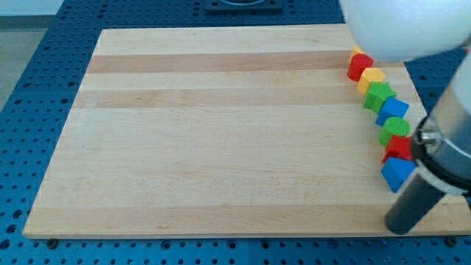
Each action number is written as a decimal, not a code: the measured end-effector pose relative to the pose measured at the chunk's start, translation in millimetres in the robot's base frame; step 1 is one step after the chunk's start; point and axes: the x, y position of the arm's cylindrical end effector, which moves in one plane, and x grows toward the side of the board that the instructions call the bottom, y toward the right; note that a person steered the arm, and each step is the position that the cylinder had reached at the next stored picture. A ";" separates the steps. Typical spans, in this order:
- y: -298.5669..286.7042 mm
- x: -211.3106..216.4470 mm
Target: Place blue triangle horizontal to the green circle
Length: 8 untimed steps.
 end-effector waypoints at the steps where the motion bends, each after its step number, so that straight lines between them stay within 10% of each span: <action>1: 50.6 -7.9; 6: -81.1 -54.9; 8: -9.4 -42.1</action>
